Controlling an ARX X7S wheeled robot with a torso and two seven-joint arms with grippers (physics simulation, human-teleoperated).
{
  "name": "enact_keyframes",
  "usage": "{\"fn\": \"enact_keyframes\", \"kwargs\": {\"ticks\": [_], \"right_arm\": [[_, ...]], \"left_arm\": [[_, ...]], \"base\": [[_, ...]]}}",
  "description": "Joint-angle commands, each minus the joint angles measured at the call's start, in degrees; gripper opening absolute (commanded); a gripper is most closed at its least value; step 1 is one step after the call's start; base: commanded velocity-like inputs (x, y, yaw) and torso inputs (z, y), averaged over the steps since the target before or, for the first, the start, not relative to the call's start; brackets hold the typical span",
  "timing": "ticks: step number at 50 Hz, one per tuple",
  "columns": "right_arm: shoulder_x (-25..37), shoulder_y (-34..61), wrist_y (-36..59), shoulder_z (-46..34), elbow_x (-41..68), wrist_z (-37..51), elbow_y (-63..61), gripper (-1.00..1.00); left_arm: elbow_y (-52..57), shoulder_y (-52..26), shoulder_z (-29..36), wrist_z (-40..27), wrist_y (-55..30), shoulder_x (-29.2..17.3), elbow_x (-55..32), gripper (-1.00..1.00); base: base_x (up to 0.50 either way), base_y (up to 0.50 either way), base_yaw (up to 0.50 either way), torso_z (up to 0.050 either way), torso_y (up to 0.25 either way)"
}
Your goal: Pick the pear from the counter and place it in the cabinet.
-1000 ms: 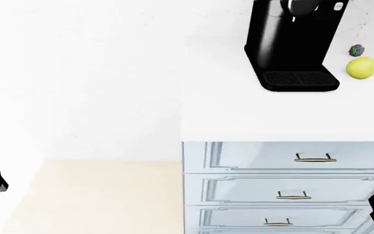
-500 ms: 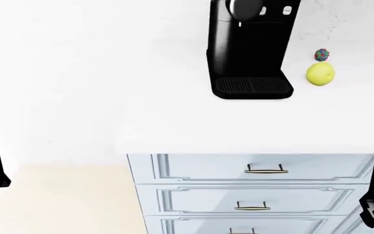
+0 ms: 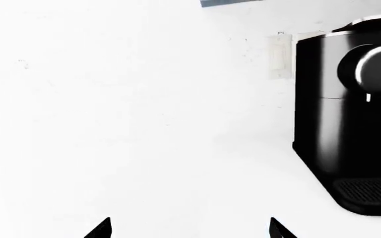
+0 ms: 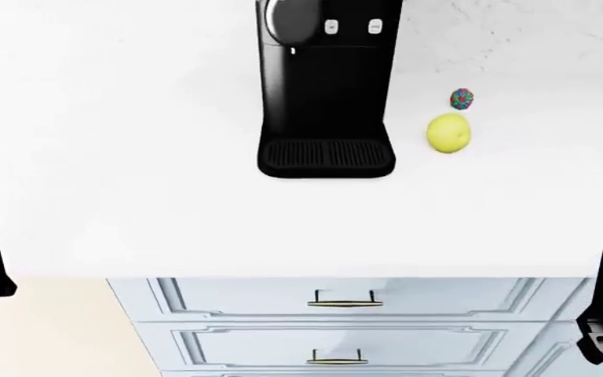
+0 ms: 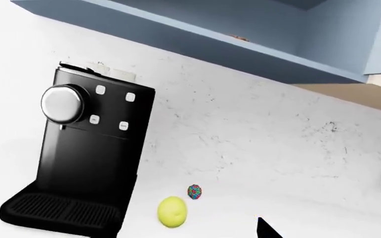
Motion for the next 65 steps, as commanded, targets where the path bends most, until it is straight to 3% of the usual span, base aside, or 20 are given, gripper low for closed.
{"fn": "enact_keyframes", "kwargs": {"ticks": [1, 42, 65], "right_arm": [[0.12, 0.23, -0.01, -0.11, 0.13, 0.00, -0.01, 1.00], [1.39, 0.56, 0.45, 1.75, 1.63, 0.00, -0.01, 1.00], [1.06, -0.39, 1.27, 2.48, 0.74, 0.00, -0.01, 1.00]], "left_arm": [[-0.40, -0.31, 0.94, 0.95, 0.29, 0.53, 1.60, 1.00], [1.46, -2.26, 0.53, -9.83, 1.47, -5.27, -9.81, 1.00], [1.89, -2.78, 0.28, -13.68, 2.20, -7.60, -13.86, 1.00]], "base": [[0.23, -0.44, 0.00, 0.000, 0.000], [0.40, -0.26, 0.00, 0.000, 0.001], [0.22, -0.02, 0.00, 0.000, 0.001]]}}
